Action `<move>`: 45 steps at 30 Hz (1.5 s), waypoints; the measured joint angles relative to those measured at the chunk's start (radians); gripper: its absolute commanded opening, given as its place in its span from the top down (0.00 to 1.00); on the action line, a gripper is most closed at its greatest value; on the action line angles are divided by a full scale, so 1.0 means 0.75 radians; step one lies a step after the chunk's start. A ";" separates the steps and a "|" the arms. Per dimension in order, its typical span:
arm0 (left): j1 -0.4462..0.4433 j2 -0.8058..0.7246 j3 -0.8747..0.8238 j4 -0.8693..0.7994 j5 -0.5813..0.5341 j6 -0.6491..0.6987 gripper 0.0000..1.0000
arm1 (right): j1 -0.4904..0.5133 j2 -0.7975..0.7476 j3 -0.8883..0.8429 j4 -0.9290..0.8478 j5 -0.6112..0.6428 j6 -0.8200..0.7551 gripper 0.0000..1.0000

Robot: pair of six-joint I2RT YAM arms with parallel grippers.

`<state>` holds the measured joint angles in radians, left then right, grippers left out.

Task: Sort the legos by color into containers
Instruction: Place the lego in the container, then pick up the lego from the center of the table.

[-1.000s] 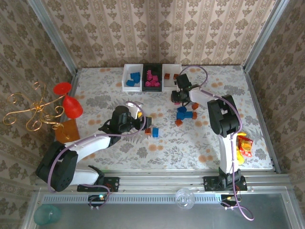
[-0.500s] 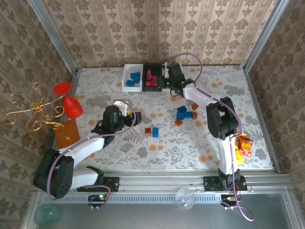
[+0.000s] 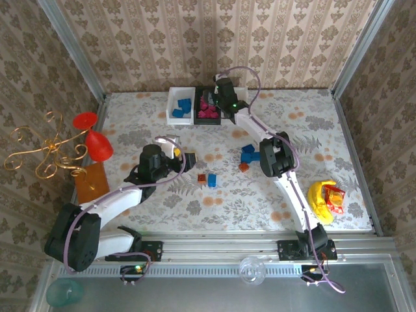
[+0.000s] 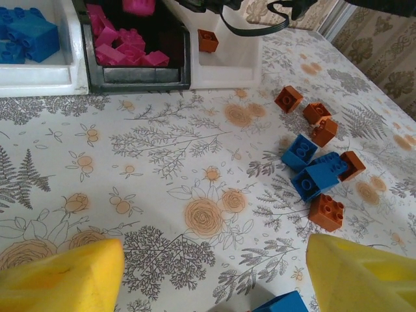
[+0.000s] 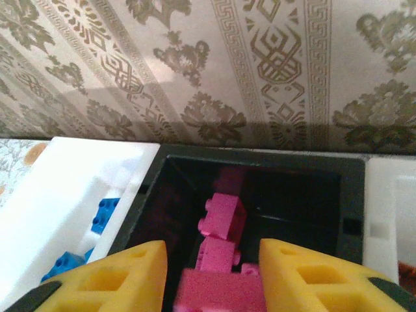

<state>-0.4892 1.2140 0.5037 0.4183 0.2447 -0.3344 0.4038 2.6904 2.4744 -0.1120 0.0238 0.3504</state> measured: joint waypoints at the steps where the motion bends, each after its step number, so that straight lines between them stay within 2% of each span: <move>1: 0.001 0.000 0.000 0.003 0.004 0.000 0.25 | -0.002 0.001 0.011 -0.010 0.000 -0.006 0.48; 5: 0.000 -0.002 -0.001 0.003 0.016 0.000 0.24 | -0.006 -0.024 0.014 -0.030 -0.006 -0.025 0.37; 7: 0.000 -0.002 0.000 0.004 0.032 0.000 0.24 | -0.009 -0.104 -0.100 -0.026 -0.016 -0.039 0.35; 11: -0.002 -0.002 0.000 0.019 0.071 -0.003 0.24 | -0.010 -0.384 -0.527 0.023 -0.043 -0.059 0.30; 16: -0.053 0.013 0.004 0.040 0.109 -0.001 0.25 | -0.010 -0.838 -1.148 0.107 -0.045 -0.102 0.27; 19: -0.103 0.057 0.021 0.042 0.122 0.018 0.25 | -0.010 -1.033 -1.394 0.112 -0.039 -0.122 0.25; 24: -0.161 0.128 0.087 -0.009 0.127 0.062 0.26 | -0.010 -1.215 -1.689 0.061 0.000 -0.125 0.24; 29: -0.166 0.161 0.163 -0.130 0.077 0.100 0.25 | 0.006 -1.255 -1.865 -0.009 0.009 -0.110 0.24; 37: -0.136 0.181 0.233 -0.359 0.052 0.136 0.27 | 0.183 -1.421 -1.974 -0.050 -0.012 -0.044 0.23; 41: -0.124 0.141 0.199 -0.448 0.048 0.144 0.27 | 0.178 -1.553 -2.045 -0.055 -0.016 -0.034 0.22; 45: -0.177 0.099 0.123 -0.533 0.024 0.215 0.27 | 0.173 -1.645 -2.137 -0.031 -0.010 -0.034 0.22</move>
<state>-0.6220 1.2881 0.5957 0.0189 0.2630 -0.1734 0.5339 1.4567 0.8715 -0.1349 0.0162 0.3252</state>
